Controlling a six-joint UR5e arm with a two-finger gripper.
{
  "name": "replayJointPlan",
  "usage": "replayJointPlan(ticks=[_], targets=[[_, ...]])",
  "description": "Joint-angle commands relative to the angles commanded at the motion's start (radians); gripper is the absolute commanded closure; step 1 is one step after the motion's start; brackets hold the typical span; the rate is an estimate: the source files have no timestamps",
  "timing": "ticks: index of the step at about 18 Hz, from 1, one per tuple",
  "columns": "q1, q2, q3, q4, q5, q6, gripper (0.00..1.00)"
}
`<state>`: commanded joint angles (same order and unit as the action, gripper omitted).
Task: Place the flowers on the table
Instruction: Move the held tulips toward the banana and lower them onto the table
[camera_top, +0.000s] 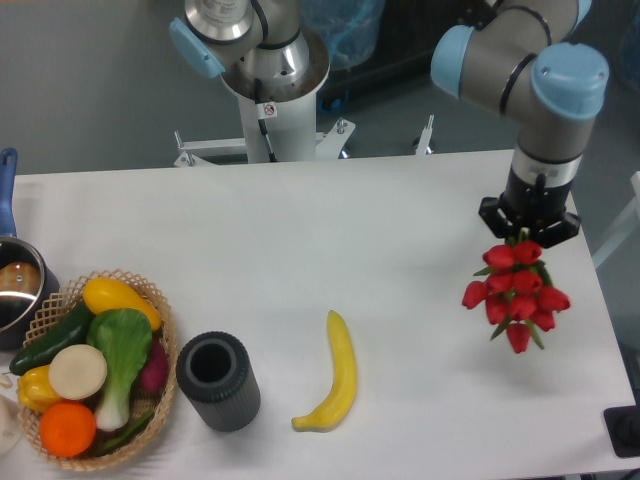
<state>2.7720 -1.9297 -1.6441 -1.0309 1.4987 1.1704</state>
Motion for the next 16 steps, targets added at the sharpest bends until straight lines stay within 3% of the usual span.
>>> replayJointPlan(ticks=[3,6,11,14,16], targets=[[-0.018,-0.008,-0.048,0.024,0.000,0.008,0.89],[-0.035,-0.034,-0.052,0.028,0.000,0.003,0.82],[-0.043,-0.038,-0.063,0.048,-0.002,0.002,0.60],[-0.045,-0.044,-0.063,0.049,-0.002,-0.006,0.52],[-0.045,-0.051,-0.063,0.063,0.000,-0.005,0.39]])
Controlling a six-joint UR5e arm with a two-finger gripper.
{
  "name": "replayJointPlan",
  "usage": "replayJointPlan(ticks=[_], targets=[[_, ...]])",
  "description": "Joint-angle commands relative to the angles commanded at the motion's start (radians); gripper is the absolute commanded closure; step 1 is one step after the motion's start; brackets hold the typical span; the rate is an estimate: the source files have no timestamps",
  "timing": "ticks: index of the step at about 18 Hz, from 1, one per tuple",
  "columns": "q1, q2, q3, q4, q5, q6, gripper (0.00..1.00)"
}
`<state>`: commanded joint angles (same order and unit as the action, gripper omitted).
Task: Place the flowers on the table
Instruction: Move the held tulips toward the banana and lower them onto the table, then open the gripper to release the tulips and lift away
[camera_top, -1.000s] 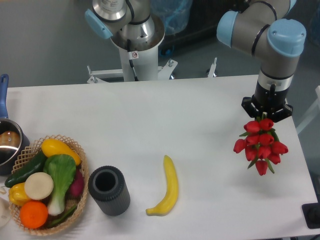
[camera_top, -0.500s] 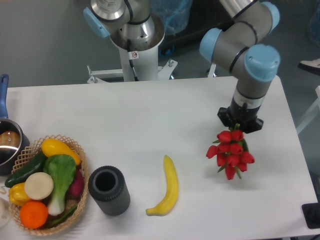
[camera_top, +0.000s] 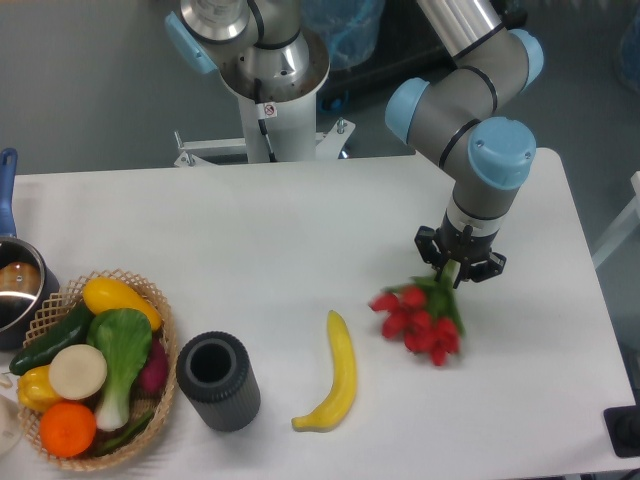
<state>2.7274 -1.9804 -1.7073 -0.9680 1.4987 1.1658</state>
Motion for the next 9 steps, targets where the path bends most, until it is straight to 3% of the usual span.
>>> replayJointPlan(ticks=[2,5,7,9], targets=[[0.002,0.000,0.002,0.008,0.000,0.003,0.00],[0.008,0.006,0.006,0.015,0.002,0.005,0.00],[0.026,0.009,0.005,0.081,0.003,0.003,0.00],[0.050,0.014,0.002,0.106,0.006,0.008,0.00]])
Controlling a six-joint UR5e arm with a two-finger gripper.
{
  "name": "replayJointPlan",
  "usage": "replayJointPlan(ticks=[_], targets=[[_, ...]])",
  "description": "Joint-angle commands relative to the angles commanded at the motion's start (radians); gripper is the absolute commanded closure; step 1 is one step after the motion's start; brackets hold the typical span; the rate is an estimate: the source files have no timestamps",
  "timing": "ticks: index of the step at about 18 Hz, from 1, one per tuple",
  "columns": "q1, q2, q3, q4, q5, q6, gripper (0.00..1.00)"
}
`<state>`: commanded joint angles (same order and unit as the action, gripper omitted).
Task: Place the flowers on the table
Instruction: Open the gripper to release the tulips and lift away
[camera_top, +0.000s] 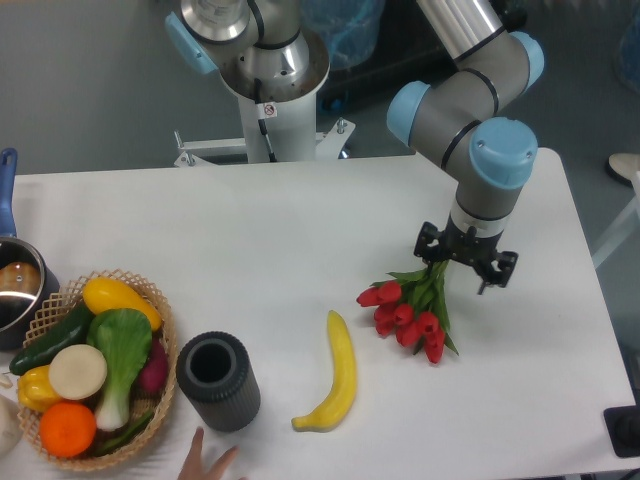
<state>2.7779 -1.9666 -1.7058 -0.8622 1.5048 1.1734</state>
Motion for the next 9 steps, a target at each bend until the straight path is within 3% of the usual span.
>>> replayJointPlan(ticks=[5,9], targets=[[0.029,0.061,-0.024,0.002,-0.006,0.005,0.00],[0.032,0.069,-0.034,0.002,-0.002,0.003,0.00]])
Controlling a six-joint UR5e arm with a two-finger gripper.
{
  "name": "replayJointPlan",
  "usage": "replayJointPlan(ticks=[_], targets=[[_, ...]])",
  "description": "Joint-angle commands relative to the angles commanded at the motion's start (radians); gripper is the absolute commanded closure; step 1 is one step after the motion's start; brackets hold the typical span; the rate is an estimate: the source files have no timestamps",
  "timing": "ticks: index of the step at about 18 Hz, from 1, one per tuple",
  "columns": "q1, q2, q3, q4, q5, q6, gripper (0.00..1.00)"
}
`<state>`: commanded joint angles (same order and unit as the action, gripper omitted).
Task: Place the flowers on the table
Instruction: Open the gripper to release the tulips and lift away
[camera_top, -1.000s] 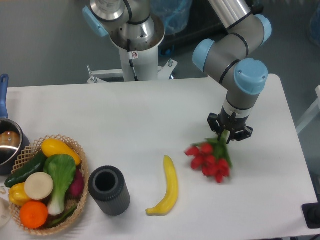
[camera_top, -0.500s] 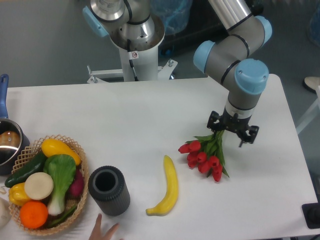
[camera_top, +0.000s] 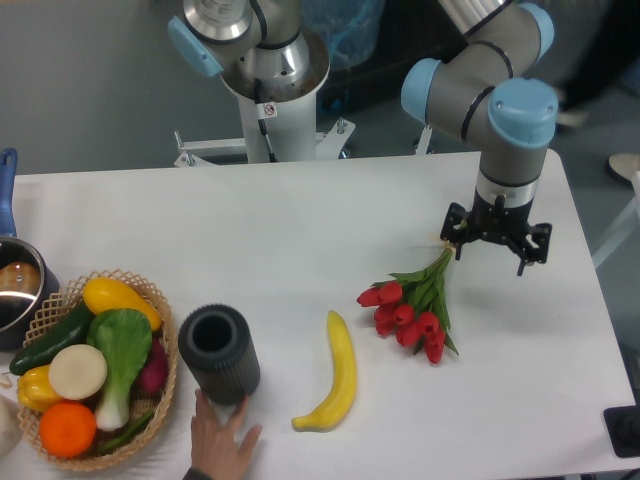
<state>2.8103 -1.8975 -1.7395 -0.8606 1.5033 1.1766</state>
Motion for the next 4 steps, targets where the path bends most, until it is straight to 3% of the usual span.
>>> replayJointPlan(ticks=[4], targets=[[0.000,0.003,-0.005,0.000,0.003,0.000,0.00]])
